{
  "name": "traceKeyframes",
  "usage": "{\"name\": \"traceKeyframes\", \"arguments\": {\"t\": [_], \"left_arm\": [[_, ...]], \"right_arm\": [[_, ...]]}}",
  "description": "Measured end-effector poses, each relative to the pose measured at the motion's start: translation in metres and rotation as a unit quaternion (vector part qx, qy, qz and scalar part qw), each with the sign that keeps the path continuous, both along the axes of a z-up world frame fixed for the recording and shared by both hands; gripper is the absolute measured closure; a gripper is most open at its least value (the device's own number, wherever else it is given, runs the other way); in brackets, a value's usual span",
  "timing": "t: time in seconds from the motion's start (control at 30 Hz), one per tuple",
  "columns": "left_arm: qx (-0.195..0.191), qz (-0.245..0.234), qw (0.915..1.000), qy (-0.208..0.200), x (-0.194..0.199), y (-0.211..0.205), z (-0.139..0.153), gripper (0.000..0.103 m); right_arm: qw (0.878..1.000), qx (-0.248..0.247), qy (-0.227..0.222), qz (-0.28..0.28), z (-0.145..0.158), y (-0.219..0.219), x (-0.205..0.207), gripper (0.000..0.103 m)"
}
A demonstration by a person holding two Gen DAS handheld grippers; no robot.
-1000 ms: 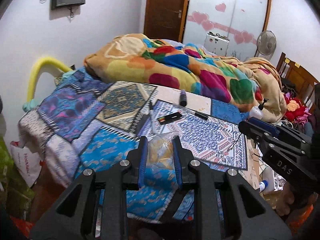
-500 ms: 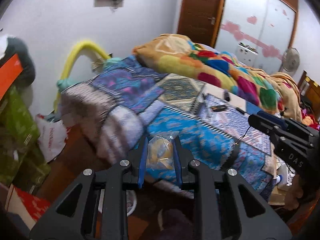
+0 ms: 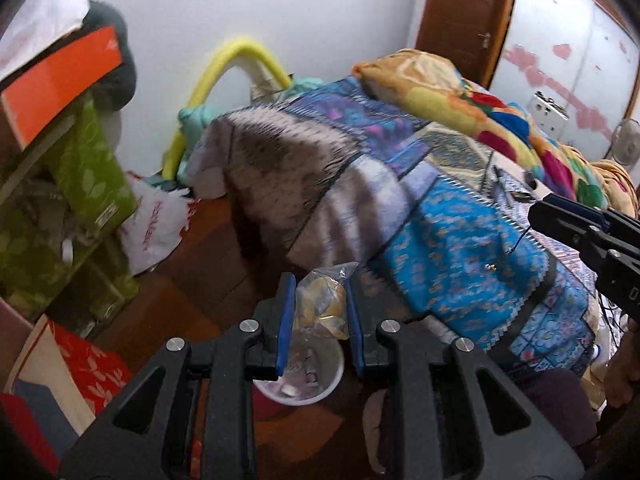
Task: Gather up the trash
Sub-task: 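Carry the bag and pink piece in both tools over the white bucket, then open right tool then left tool to drop both items into the bucket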
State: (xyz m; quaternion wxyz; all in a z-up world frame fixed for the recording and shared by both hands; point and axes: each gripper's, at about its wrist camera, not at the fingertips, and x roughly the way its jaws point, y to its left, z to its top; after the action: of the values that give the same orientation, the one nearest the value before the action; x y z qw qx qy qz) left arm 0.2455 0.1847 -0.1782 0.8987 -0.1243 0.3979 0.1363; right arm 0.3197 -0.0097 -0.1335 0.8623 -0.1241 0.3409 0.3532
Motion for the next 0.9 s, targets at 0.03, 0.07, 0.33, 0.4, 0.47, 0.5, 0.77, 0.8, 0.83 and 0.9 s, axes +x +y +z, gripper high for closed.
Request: {"name": "traceKeyframes", "arguments": {"t": [0.03, 0.07, 0.33, 0.4, 0.47, 0.5, 0.77, 0.8, 0.83, 0.9], "left_arm": [[-0.004, 0.005, 1.0000, 0.003, -0.002, 0.005, -0.005, 0.079], [-0.010, 0.011, 0.9999, 0.007, -0.004, 0.011, -0.010, 0.079], [-0.041, 0.035, 0.9976, 0.043, -0.009, 0.034, -0.055, 0.079], [-0.049, 0.037, 0.9966, 0.055, -0.008, 0.036, -0.068, 0.079], [-0.054, 0.038, 0.9954, 0.069, -0.005, 0.037, -0.081, 0.079], [-0.058, 0.039, 0.9948, 0.074, -0.004, 0.038, -0.087, 0.079], [-0.085, 0.040, 0.9900, 0.106, 0.012, 0.044, -0.120, 0.079], [-0.089, 0.040, 0.9894, 0.108, 0.014, 0.045, -0.121, 0.079], [-0.094, 0.040, 0.9887, 0.110, 0.016, 0.046, -0.123, 0.079], [-0.102, 0.041, 0.9877, 0.111, 0.020, 0.048, -0.125, 0.079]], "right_arm": [[1.000, -0.001, 0.003, 0.006, -0.003, 0.006, -0.002, 0.076], [1.000, -0.003, 0.005, 0.011, -0.005, 0.011, -0.003, 0.076], [0.995, -0.023, 0.078, 0.060, -0.043, 0.059, 0.000, 0.076], [0.991, -0.033, 0.108, 0.073, -0.059, 0.073, 0.004, 0.076], [0.987, -0.039, 0.132, 0.082, -0.070, 0.082, 0.006, 0.076], [0.984, -0.042, 0.148, 0.087, -0.078, 0.087, 0.008, 0.076], [0.969, -0.066, 0.211, 0.116, -0.110, 0.112, 0.015, 0.073], [0.967, -0.068, 0.217, 0.119, -0.113, 0.114, 0.015, 0.069], [0.966, -0.067, 0.218, 0.119, -0.112, 0.113, 0.017, 0.066], [0.968, -0.063, 0.215, 0.114, -0.112, 0.111, 0.019, 0.060]]}}
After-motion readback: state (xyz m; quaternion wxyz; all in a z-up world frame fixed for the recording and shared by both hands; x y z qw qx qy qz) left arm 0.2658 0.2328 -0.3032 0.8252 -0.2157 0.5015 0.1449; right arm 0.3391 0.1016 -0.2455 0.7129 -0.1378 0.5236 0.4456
